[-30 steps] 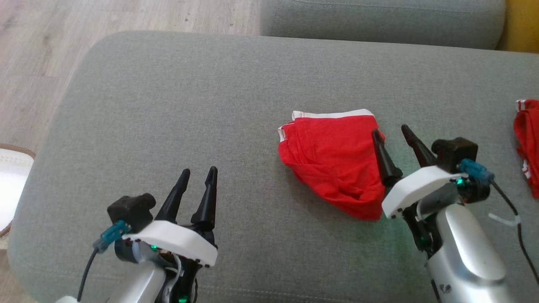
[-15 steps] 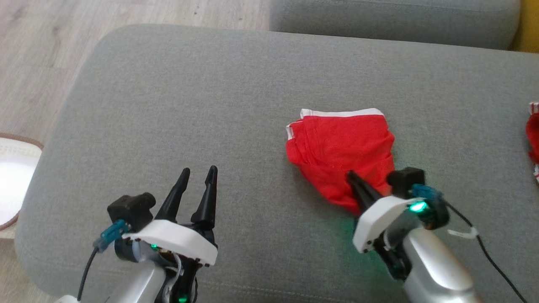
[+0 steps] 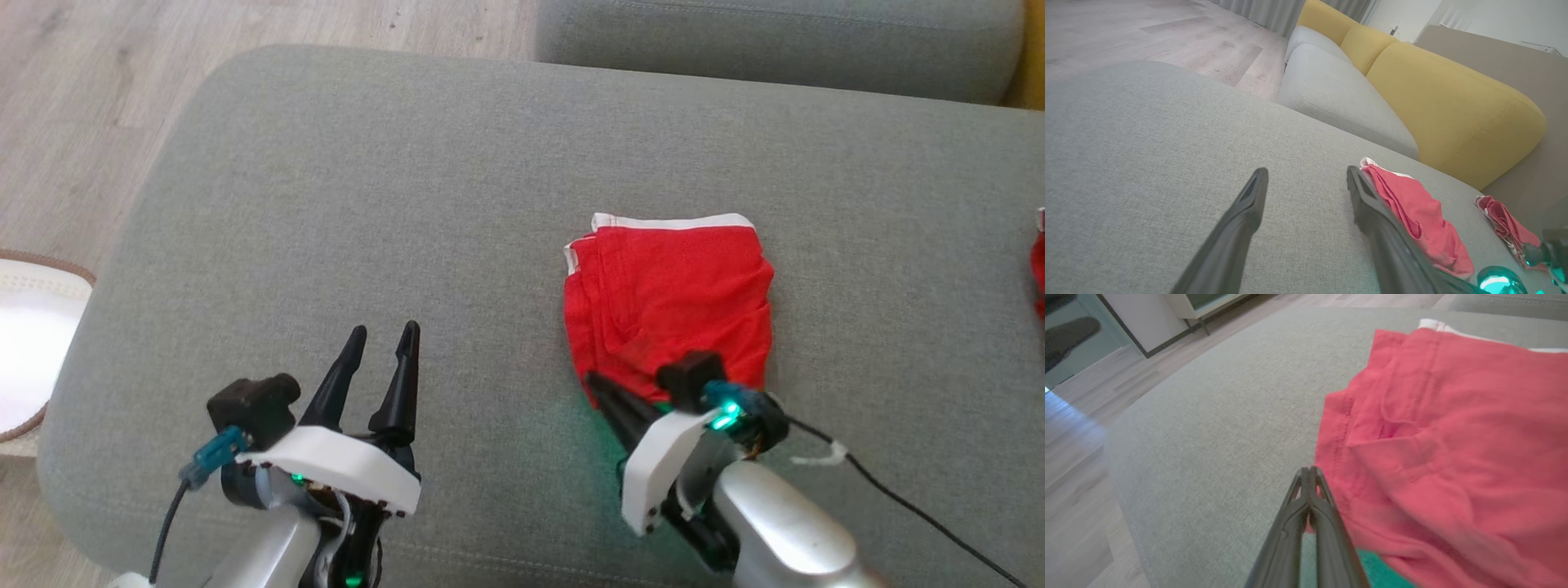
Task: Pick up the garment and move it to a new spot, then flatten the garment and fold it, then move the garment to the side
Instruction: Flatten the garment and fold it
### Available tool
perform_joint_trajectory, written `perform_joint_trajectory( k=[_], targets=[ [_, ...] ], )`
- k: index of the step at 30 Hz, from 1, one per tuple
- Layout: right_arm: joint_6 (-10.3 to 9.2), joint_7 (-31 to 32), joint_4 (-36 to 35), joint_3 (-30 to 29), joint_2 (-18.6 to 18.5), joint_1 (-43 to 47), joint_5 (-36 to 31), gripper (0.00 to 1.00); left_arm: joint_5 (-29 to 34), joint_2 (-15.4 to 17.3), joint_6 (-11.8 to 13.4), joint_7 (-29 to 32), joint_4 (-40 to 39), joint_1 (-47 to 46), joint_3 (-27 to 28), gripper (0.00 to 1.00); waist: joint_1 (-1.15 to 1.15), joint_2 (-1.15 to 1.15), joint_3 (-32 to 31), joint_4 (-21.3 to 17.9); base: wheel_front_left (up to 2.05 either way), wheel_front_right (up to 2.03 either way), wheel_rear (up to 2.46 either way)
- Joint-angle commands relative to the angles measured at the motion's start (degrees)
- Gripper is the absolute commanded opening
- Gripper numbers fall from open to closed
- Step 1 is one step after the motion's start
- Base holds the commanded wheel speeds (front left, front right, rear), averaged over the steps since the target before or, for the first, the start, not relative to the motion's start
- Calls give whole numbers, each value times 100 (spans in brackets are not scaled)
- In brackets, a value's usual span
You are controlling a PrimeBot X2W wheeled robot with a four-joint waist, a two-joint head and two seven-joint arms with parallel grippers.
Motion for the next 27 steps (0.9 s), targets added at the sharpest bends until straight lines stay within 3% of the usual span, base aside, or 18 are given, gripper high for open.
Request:
perform_joint_trajectory(
  k=[1,5,13,20,27],
  targets=[
    [37,-26,-125,156,78,-112,40,0,-29,65,-3,-58,-141,-279,228,100,0,0,-13,-22,0,0,0],
    [37,-190,-231,305,78,-113,132,0,-21,65,-1,-61,-147,-252,233,100,0,0,-42,-78,0,0,0],
    [37,-479,-441,-173,-34,-270,61,0,-15,79,13,-62,-158,-200,214,100,0,0,-104,-135,0,0,0],
    [37,-220,-87,-496,-422,-400,-198,0,-22,84,-1,-56,-169,-220,180,100,0,0,-78,-27,0,0,0],
    [37,132,347,-151,-730,-611,-155,0,-25,59,-8,-52,-158,-260,161,100,0,0,11,154,0,0,0]
  ],
)
